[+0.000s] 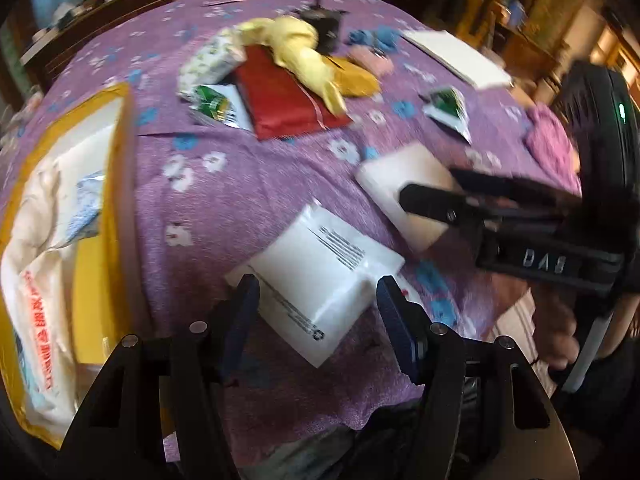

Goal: Organize soft objects
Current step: 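Move both tools back toward the white packet and white foam square, then grasp the white square packet with the left tool while the right tool grasps the white foam square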

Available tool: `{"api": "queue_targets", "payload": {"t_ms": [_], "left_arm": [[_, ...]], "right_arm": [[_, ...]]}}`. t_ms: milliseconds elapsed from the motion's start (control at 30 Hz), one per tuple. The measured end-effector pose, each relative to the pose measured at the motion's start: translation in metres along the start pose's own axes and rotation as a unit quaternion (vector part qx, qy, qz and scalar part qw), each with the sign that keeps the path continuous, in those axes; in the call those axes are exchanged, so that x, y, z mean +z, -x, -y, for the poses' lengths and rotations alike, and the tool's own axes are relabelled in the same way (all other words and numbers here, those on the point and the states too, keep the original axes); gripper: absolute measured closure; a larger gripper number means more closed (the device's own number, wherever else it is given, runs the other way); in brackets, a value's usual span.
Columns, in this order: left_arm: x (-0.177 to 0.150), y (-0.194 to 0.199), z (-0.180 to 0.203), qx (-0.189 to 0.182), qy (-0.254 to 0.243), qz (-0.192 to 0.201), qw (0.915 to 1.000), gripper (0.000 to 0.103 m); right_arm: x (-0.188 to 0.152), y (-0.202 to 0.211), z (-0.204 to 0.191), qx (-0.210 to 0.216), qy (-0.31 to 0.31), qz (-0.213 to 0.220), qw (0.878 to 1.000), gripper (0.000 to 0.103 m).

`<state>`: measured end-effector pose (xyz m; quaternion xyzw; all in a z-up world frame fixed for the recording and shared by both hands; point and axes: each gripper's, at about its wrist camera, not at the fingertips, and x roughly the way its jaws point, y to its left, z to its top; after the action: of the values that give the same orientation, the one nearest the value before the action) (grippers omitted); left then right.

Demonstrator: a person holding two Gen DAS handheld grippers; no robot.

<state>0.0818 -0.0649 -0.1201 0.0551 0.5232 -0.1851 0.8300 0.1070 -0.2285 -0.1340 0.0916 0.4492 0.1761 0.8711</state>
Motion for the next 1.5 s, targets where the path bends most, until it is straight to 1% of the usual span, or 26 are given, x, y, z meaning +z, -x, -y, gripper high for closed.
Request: {"api": "queue_targets", "payload": {"t_ms": [167,200,233,267,300,333,400,433,533,633,700,767,867,933,1000,1067,1100,1167,1233,1300,1333,1367,1400,1433,1467,1500], "left_arm": [[-0.011,-0.001,0.008,-0.012,-0.018,0.009,0.9997,0.042],[-0.010,-0.004,0.010,-0.005,-0.022,0.009,0.9997,0.042],[-0.010,-0.009,0.012,0.019,-0.031,0.008,0.9993,0.037],[-0.009,-0.008,0.014,0.026,-0.036,0.020,0.9988,0.035],[-0.008,-0.009,0.014,0.026,-0.041,0.022,0.9986,0.035],[-0.005,-0.011,0.011,0.016,-0.038,0.023,0.9989,0.035],[-0.001,-0.015,0.002,0.002,-0.014,0.021,0.9997,0.035],[0.001,-0.019,-0.004,0.001,0.000,0.017,0.9999,0.035],[0.005,-0.023,-0.007,0.020,0.007,0.030,0.9993,0.035],[0.010,-0.027,-0.001,0.041,-0.005,0.036,0.9985,0.035],[0.012,-0.028,-0.004,0.038,0.004,0.038,0.9985,0.035],[0.012,-0.028,-0.004,0.042,0.004,0.040,0.9983,0.035],[0.017,-0.030,-0.006,0.046,0.007,0.037,0.9982,0.035],[0.021,-0.030,-0.007,0.045,0.015,0.023,0.9986,0.035],[0.021,-0.027,-0.009,0.032,0.028,0.019,0.9989,0.035],[0.022,-0.021,-0.017,-0.022,0.069,0.017,0.9972,0.035],[0.023,-0.019,-0.020,-0.046,0.088,0.012,0.9949,0.035],[0.030,-0.014,-0.025,-0.076,0.127,0.010,0.9890,0.035],[0.041,-0.015,-0.027,-0.073,0.149,0.013,0.9861,0.035],[0.053,-0.022,-0.032,-0.064,0.179,-0.003,0.9818,0.035],[0.059,-0.027,-0.034,-0.054,0.196,-0.013,0.9791,0.035],[0.067,-0.031,-0.034,-0.039,0.207,-0.017,0.9775,0.035],[0.074,-0.033,-0.032,-0.024,0.209,-0.019,0.9775,0.035],[0.078,-0.036,-0.031,-0.013,0.209,-0.022,0.9776,0.035],[0.083,-0.040,-0.027,0.012,0.206,-0.025,0.9781,0.035],[0.085,-0.045,-0.024,0.041,0.203,-0.032,0.9778,0.037]], "right_arm": [[-0.002,0.000,-0.008,-0.009,0.013,-0.001,1.000,0.031],[-0.002,-0.001,-0.010,-0.011,0.014,0.001,1.000,0.030],[-0.003,-0.001,-0.011,-0.012,0.014,0.002,1.000,0.030],[-0.002,-0.002,-0.011,-0.012,0.014,0.002,1.000,0.030],[-0.002,-0.002,-0.012,-0.013,0.015,0.001,1.000,0.030],[-0.002,-0.002,-0.012,-0.013,0.015,0.000,1.000,0.030],[-0.002,-0.001,-0.010,-0.009,0.014,0.001,1.000,0.030],[-0.002,-0.001,-0.009,-0.008,0.013,0.002,1.000,0.030],[-0.003,0.000,-0.010,-0.010,0.011,0.001,1.000,0.032],[-0.004,0.001,-0.008,-0.023,0.010,0.007,1.000,0.040],[-0.004,0.002,-0.006,-0.028,0.004,0.009,1.000,0.051],[-0.004,0.004,-0.002,-0.027,-0.004,0.009,1.000,0.059],[-0.004,0.005,0.005,-0.021,-0.014,0.012,1.000,0.067],[-0.004,0.007,0.006,-0.023,-0.017,0.012,1.000,0.072],[-0.004,0.010,0.008,-0.022,-0.023,0.016,0.999,0.081],[-0.004,0.013,0.012,-0.018,-0.030,0.022,0.999,0.087],[-0.004,0.013,0.015,-0.016,-0.033,0.021,0.999,0.088],[-0.004,0.013,0.015,-0.013,-0.032,0.019,0.999,0.088],[-0.004,0.012,0.014,-0.012,-0.027,0.019,0.999,0.086],[-0.004,0.011,0.016,-0.005,-0.036,0.019,0.999,0.084],[-0.004,0.011,0.018,-0.008,-0.038,0.018,0.999,0.082],[-0.004,0.011,0.019,-0.014,-0.038,0.019,0.999,0.073],[-0.004,0.012,0.021,-0.009,-0.037,0.020,0.999,0.065],[-0.004,0.012,0.022,0.005,-0.036,0.020,0.999,0.062],[-0.005,0.012,0.022,0.014,-0.035,0.020,0.999,0.058],[-0.005,0.012,0.021,0.014,-0.032,0.020,0.999,0.057]]}}
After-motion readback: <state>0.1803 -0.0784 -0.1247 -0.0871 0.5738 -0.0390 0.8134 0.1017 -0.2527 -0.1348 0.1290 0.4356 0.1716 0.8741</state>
